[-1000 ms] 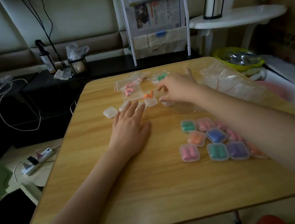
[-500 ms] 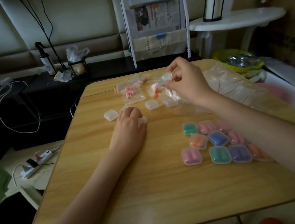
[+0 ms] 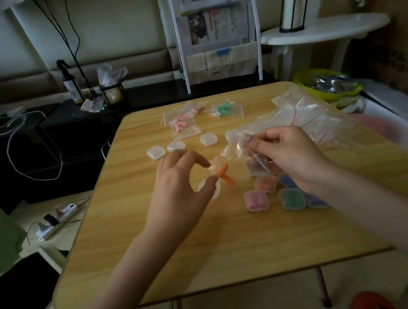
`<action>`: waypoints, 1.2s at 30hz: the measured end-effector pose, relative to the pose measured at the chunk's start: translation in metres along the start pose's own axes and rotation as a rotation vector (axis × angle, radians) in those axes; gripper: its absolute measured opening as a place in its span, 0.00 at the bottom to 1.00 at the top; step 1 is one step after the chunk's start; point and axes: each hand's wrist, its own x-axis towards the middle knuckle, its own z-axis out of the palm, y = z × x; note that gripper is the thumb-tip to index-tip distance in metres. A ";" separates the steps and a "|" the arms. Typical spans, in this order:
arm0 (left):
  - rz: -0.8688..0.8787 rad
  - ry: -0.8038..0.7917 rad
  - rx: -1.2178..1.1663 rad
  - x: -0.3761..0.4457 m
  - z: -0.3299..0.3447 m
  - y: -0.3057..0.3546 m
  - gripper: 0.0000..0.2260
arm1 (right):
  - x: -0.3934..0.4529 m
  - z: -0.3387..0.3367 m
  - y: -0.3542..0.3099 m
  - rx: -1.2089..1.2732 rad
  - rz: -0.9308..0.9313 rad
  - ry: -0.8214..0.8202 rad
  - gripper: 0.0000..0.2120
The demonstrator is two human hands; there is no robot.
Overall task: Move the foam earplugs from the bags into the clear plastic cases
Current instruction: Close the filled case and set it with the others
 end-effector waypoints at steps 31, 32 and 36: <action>-0.364 -0.067 -0.704 0.005 0.009 0.033 0.04 | -0.022 0.030 0.008 -0.207 -0.164 -0.156 0.13; -0.339 -0.052 -0.678 0.003 0.010 0.035 0.04 | -0.024 0.034 0.010 -0.252 -0.200 -0.158 0.13; -0.189 0.025 -0.544 -0.002 0.010 0.042 0.10 | -0.030 0.043 0.011 -0.327 -0.428 -0.095 0.15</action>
